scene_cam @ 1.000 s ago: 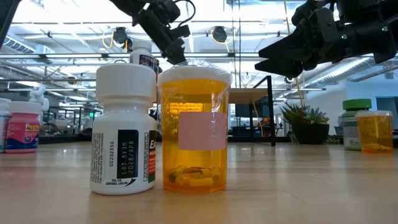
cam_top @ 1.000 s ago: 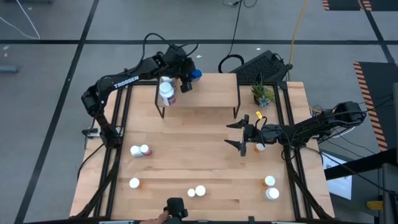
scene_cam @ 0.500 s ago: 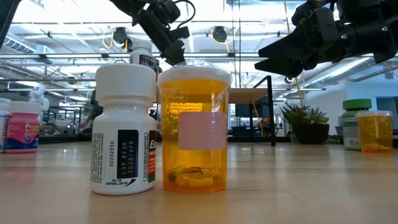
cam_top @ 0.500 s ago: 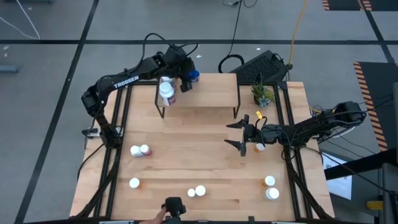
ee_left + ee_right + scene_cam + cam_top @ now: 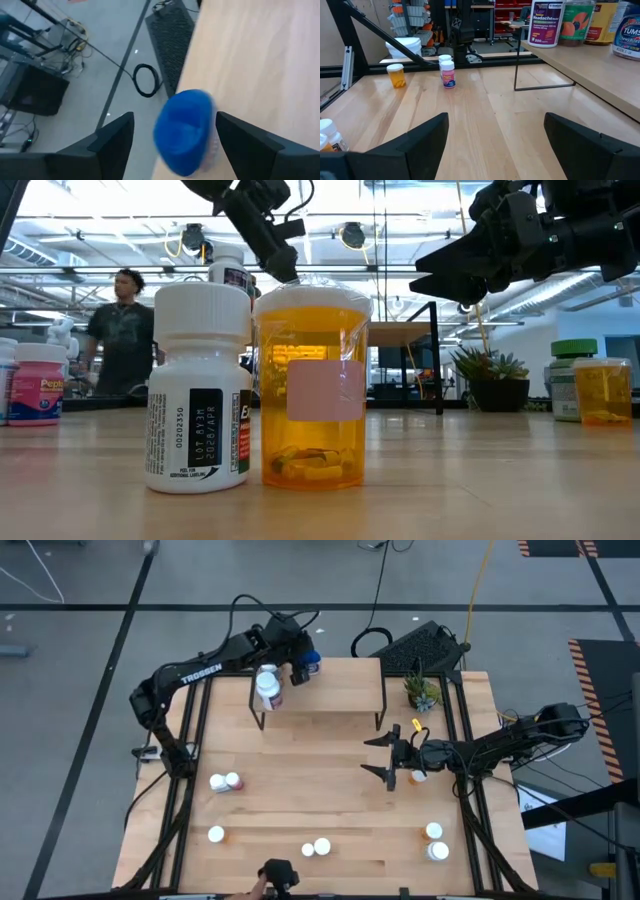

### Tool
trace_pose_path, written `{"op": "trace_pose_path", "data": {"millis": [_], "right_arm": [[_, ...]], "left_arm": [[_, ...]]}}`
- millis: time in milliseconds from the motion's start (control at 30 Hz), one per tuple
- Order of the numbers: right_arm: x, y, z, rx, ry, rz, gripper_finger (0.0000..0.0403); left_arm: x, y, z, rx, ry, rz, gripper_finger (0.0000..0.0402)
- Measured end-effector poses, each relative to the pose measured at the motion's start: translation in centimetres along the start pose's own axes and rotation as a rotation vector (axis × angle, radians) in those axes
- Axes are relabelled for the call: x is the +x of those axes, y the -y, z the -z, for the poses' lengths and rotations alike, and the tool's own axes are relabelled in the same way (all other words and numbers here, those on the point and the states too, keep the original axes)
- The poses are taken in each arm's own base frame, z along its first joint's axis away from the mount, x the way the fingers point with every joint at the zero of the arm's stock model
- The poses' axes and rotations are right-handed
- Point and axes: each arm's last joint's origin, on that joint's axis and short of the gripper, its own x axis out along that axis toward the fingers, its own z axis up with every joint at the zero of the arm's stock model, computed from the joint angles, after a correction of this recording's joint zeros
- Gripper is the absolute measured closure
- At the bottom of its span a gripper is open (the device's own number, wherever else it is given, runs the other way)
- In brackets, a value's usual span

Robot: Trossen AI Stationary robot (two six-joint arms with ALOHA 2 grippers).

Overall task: Pick and place medicine bottles onto shelf by color
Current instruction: Put the blue medicine bottle on the shelf

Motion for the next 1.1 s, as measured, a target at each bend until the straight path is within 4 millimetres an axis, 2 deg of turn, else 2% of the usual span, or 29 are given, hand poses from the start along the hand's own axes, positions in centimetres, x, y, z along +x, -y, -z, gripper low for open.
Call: {"op": "trace_pose_path", "data": {"millis": [333,533,733,833,933,1100], "right_arm": [[0.0,0.0,0.0,-0.001,0.002,0.000,0.0078],[0.0,0.0,-0.2,0.006,0.015,-0.004,0.0078],[0.0,0.0,-0.2,0.004,0.015,-0.005,0.0078],[0.0,0.0,-0.2,0.003,0.015,-0.007,0.0078],[0.0,0.0,-0.3,-0.001,0.032,-0.008,0.0078],[0.9,0.1,-1.9,-0.041,0.044,0.014,0.0088]], "left_arm": [[-0.6,1.9,-1.8,0.038,0.065,-0.017,0.0130],[-0.5,1.9,-1.8,0.030,0.052,-0.066,0.0147],[-0.7,3.2,-2.3,0.069,0.056,-0.054,0.0151],[-1.2,5.2,-2.8,0.095,0.050,-0.005,0.0155],[-2.1,8.4,-3.4,0.161,0.022,0.045,0.0168],[-4.0,12.2,-3.9,0.180,-0.076,-0.116,0.0211]]}}
